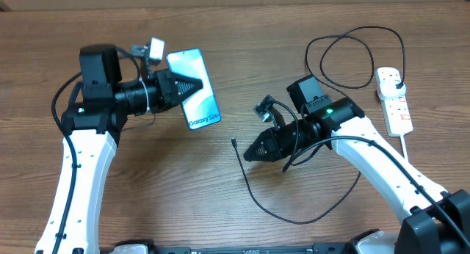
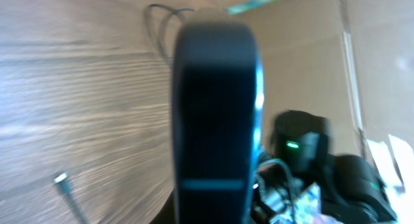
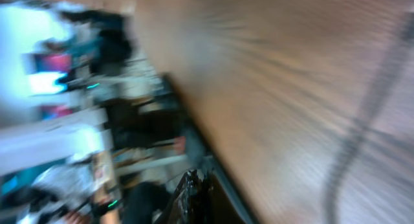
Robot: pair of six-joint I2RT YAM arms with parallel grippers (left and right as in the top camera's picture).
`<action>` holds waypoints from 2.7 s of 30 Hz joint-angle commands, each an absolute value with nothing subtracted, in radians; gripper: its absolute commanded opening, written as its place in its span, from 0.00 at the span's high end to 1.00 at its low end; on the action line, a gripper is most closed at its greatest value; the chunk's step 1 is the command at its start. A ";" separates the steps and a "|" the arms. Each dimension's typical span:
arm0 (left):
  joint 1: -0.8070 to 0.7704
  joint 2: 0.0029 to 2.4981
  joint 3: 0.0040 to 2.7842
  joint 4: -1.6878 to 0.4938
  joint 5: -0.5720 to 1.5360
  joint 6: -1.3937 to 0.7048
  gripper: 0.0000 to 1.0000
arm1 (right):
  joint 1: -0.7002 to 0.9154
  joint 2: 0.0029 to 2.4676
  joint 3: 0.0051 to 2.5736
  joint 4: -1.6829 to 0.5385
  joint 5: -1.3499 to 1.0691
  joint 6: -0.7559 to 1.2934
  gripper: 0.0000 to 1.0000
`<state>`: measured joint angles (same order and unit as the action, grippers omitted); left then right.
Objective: Plug charger to phone and switch on socket
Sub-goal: 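Lift the cable plug with the right gripper toward the raised phone, then raise the USB-C plug with the right gripper beside the phone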
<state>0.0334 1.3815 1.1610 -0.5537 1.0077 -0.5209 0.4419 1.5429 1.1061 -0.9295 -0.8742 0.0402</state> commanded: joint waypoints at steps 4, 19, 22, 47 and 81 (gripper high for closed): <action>0.136 1.391 1.066 -0.530 0.907 -0.535 0.96 | 0.532 1.533 1.113 -0.874 -0.420 0.258 0.44; 0.248 1.580 1.028 -0.526 1.077 -0.437 0.96 | 0.826 1.912 1.373 -0.865 0.129 0.340 0.34; 0.248 1.596 1.028 -0.527 1.079 -0.396 0.96 | 0.819 1.970 1.376 -0.831 0.141 0.341 0.36; 0.248 1.597 1.028 -0.393 0.997 -0.282 0.96 | 0.742 2.065 1.375 -0.827 0.060 0.337 0.85; 0.248 1.597 1.028 -0.419 0.988 -0.242 0.96 | 0.742 2.074 1.375 -0.776 0.018 0.308 0.62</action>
